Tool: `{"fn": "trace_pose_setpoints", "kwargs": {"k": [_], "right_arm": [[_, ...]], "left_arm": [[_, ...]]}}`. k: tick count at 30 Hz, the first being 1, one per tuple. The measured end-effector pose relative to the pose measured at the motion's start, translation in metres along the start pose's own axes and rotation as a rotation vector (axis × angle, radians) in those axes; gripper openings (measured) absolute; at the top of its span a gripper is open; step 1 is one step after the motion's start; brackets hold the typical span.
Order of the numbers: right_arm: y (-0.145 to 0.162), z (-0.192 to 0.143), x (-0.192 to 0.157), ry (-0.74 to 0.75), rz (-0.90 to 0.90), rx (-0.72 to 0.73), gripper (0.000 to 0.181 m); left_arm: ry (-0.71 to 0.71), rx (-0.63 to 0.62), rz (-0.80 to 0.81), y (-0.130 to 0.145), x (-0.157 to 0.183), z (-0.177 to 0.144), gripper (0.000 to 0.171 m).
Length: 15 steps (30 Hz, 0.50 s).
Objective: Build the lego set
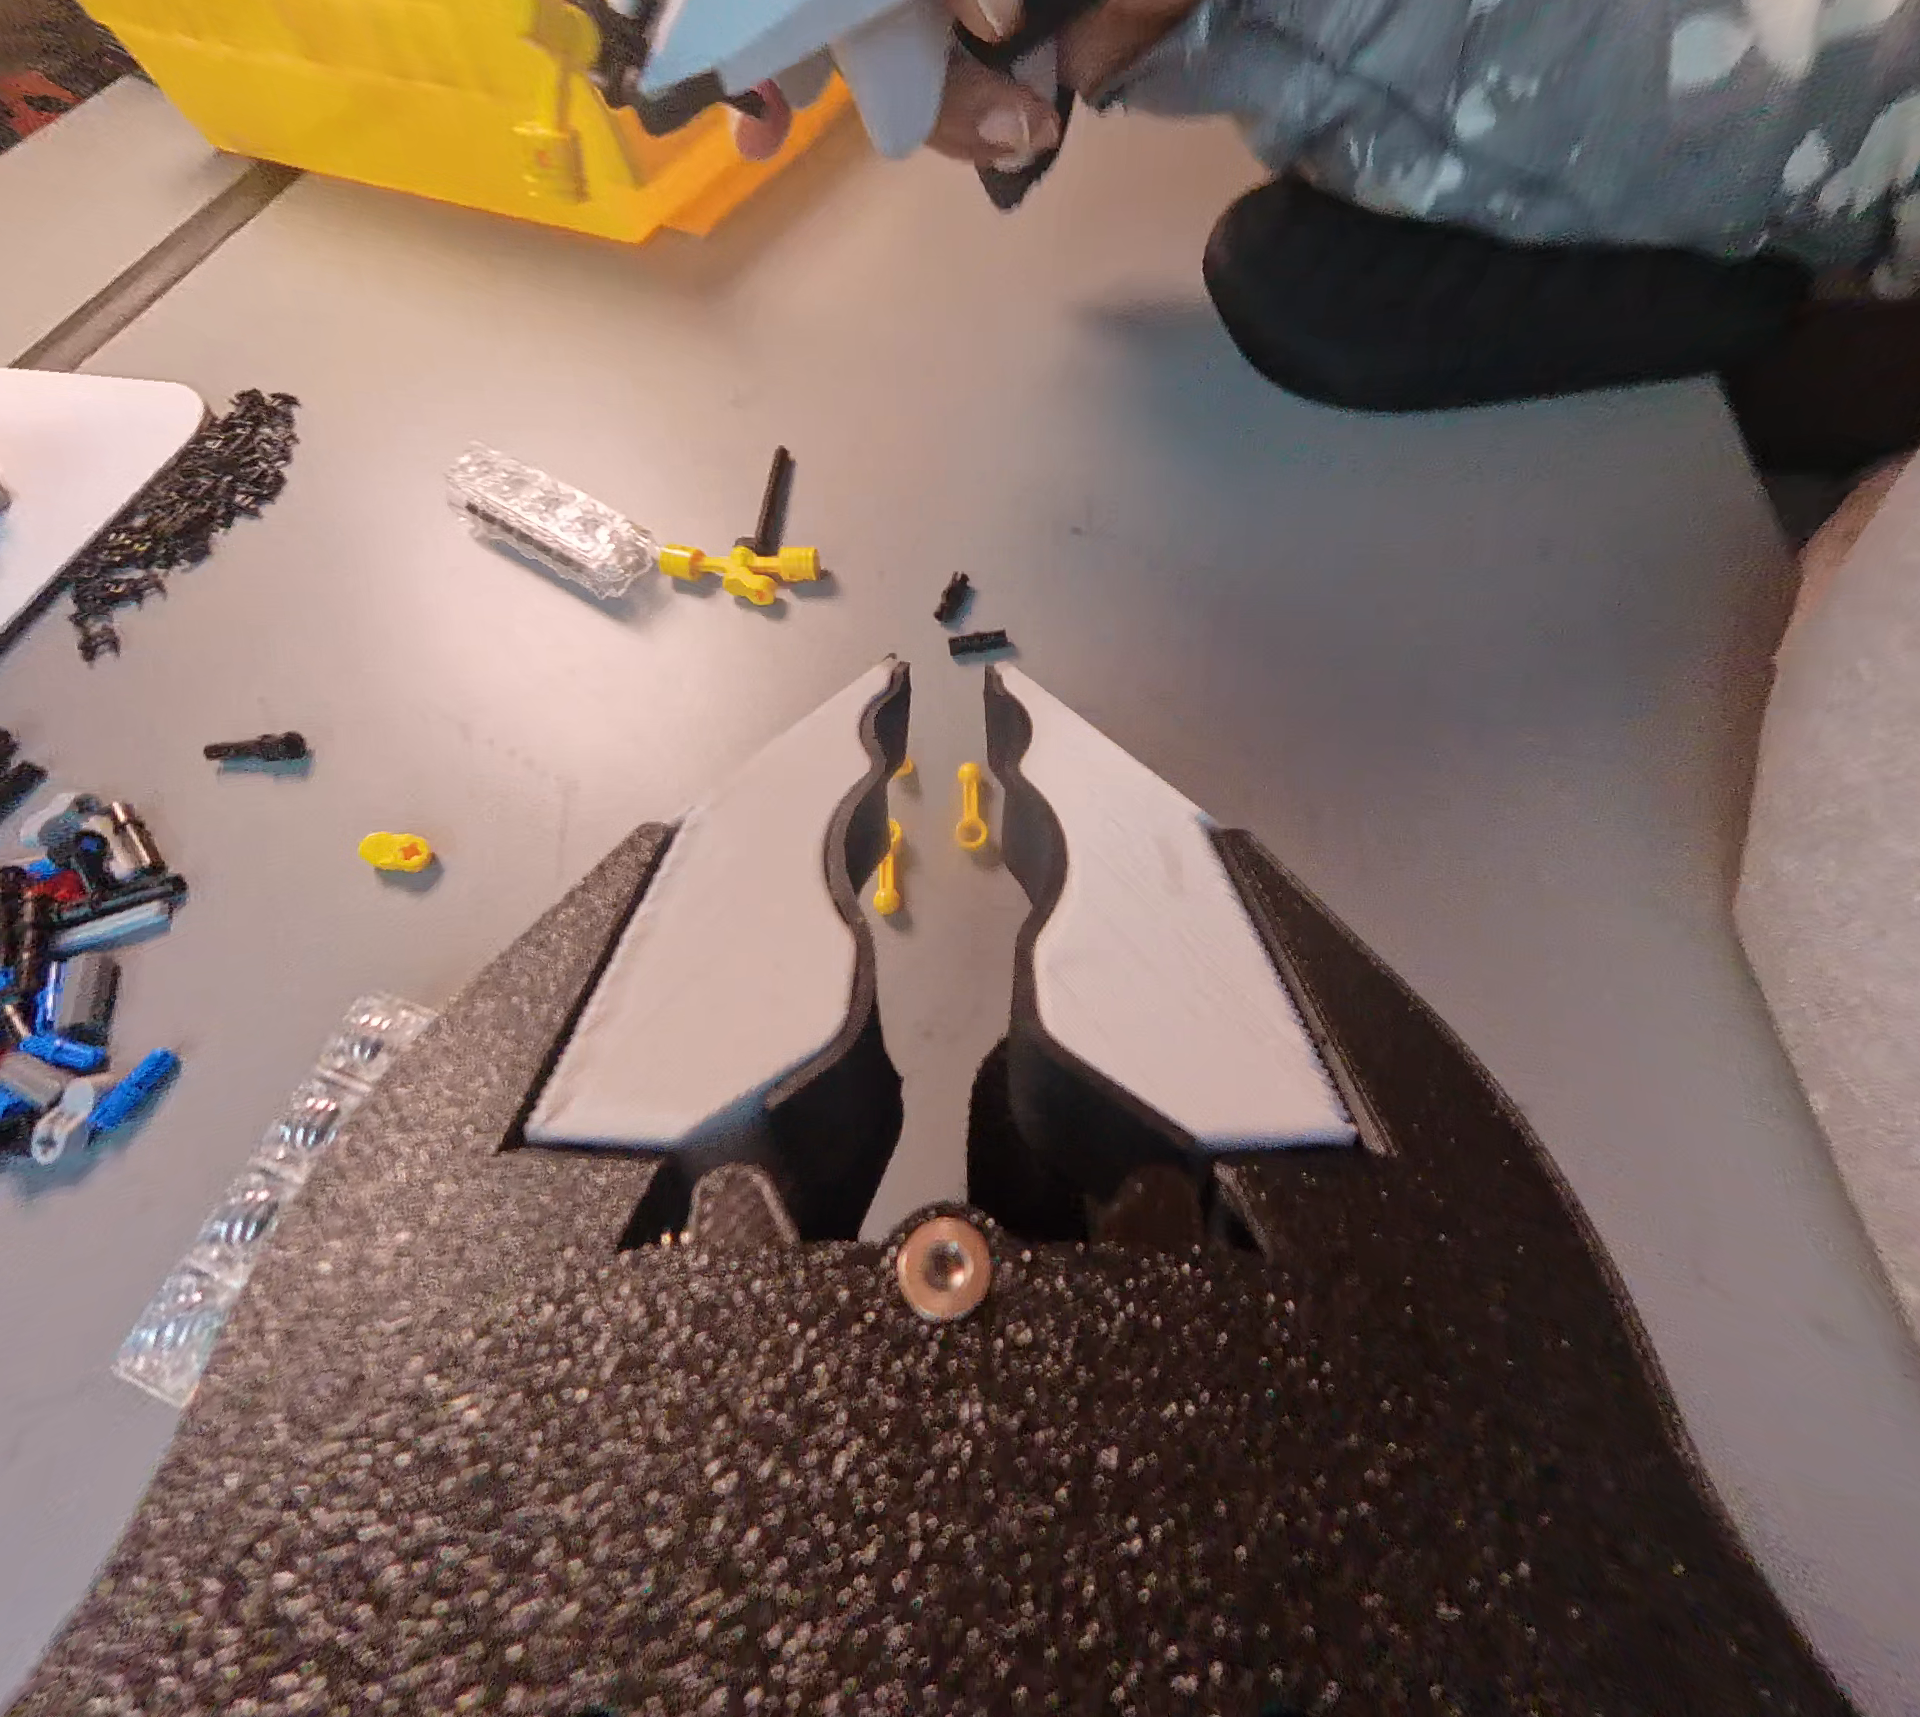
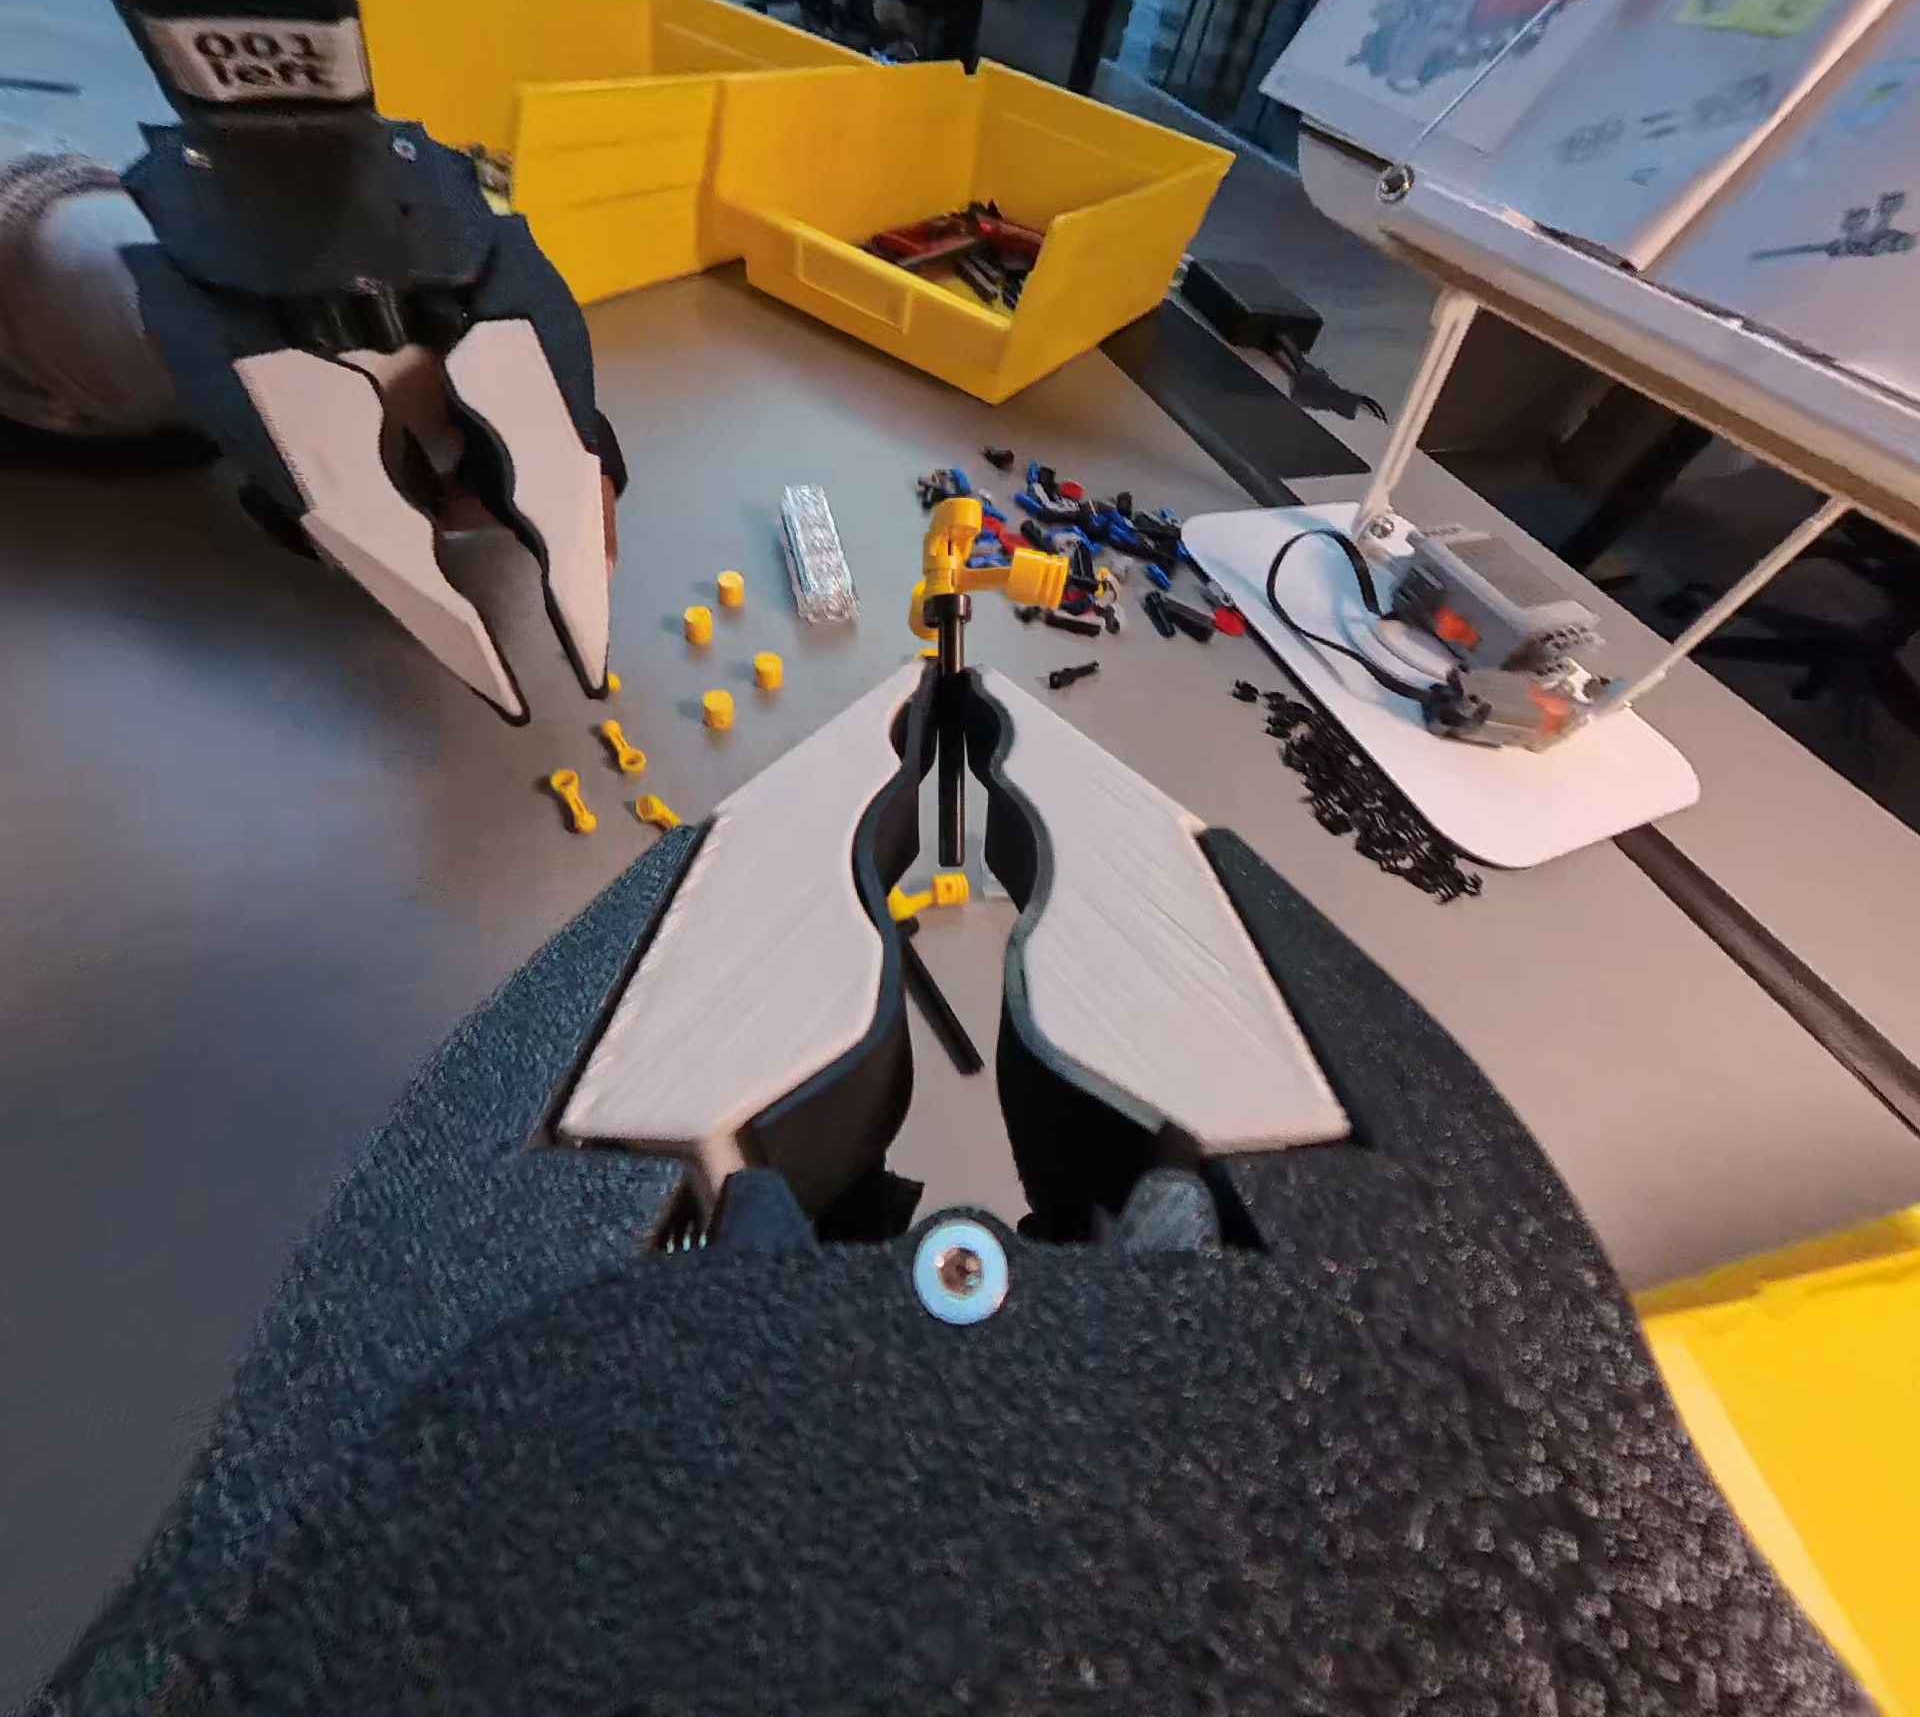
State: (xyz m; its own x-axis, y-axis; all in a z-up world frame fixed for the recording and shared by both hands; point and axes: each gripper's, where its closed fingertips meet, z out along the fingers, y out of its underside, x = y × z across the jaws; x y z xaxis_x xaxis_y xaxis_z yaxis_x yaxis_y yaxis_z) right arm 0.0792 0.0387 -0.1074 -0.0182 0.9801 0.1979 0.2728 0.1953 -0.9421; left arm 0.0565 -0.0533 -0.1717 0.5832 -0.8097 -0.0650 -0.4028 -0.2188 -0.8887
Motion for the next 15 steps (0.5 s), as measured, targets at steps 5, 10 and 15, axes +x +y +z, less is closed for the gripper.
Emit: {"fn": "trace_pose_setpoints", "kwargs": {"k": [5,10,15], "right_arm": [[0.023,0.002,-0.013,-0.060,-0.063,-0.116,0.004],[0.046,0.002,-0.020,-0.098,-0.104,-0.224,0.004],[0.057,0.005,-0.020,-0.104,-0.105,-0.272,0.004]], "left_arm": [[0.017,-0.143,0.101,0.015,0.006,0.025,0.014],[0.024,-0.171,0.072,0.022,0.005,0.028,0.014],[0.016,-0.194,0.104,0.022,0.006,0.035,0.014]]}}
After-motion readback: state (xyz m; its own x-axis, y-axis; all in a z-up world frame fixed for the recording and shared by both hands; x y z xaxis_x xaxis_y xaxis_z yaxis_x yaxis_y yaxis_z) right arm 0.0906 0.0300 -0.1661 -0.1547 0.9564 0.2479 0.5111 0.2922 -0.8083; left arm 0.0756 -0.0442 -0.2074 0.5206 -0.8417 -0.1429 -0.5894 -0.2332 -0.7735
